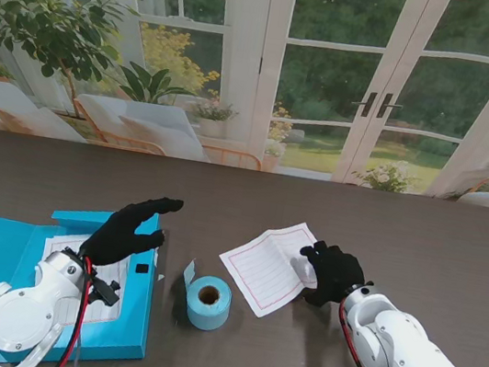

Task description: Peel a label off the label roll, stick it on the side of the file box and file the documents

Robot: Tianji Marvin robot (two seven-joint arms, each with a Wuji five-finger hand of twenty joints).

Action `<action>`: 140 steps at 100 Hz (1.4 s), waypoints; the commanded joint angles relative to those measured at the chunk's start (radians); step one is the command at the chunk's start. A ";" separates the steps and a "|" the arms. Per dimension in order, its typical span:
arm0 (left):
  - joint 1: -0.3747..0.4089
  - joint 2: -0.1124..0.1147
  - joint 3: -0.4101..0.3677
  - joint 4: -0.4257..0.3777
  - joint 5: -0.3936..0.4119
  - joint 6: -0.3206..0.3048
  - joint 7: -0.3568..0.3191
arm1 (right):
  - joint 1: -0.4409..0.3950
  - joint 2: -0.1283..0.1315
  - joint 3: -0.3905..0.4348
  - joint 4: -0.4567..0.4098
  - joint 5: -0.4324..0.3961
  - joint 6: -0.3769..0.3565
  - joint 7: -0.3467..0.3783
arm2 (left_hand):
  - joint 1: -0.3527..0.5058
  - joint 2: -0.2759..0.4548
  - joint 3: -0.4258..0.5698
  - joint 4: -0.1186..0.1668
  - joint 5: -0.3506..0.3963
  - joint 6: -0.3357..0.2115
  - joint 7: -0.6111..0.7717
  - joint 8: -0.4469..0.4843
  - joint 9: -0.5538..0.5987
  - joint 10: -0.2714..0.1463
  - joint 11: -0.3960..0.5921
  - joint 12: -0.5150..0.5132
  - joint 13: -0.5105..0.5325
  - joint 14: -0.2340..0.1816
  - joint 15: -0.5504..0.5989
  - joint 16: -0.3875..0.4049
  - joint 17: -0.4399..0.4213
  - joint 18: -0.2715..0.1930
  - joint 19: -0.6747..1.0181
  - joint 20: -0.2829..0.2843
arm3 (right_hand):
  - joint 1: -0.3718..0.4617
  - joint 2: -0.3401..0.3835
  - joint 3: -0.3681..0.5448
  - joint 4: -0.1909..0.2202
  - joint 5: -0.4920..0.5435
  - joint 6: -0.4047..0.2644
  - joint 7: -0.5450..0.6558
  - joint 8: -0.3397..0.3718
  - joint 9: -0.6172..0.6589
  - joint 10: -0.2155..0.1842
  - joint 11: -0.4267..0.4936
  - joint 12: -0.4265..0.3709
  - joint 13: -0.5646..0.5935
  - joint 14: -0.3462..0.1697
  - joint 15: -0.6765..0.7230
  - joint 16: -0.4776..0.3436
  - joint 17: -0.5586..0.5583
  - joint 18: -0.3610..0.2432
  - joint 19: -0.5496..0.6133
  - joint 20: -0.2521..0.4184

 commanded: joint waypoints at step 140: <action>0.042 0.008 -0.027 -0.054 -0.044 0.037 -0.072 | 0.159 -0.079 -0.249 0.229 0.155 0.085 -0.254 | -0.031 0.105 -0.036 -0.066 0.029 0.017 -0.015 0.008 0.030 0.024 -0.006 -0.009 0.010 -0.004 -0.013 -0.019 -0.023 -0.026 -0.029 -0.020 | 0.405 0.238 0.127 -0.198 0.550 -0.205 0.467 -0.032 0.873 -0.082 -0.025 0.013 0.730 -0.056 0.161 0.070 -0.006 0.038 0.393 -0.032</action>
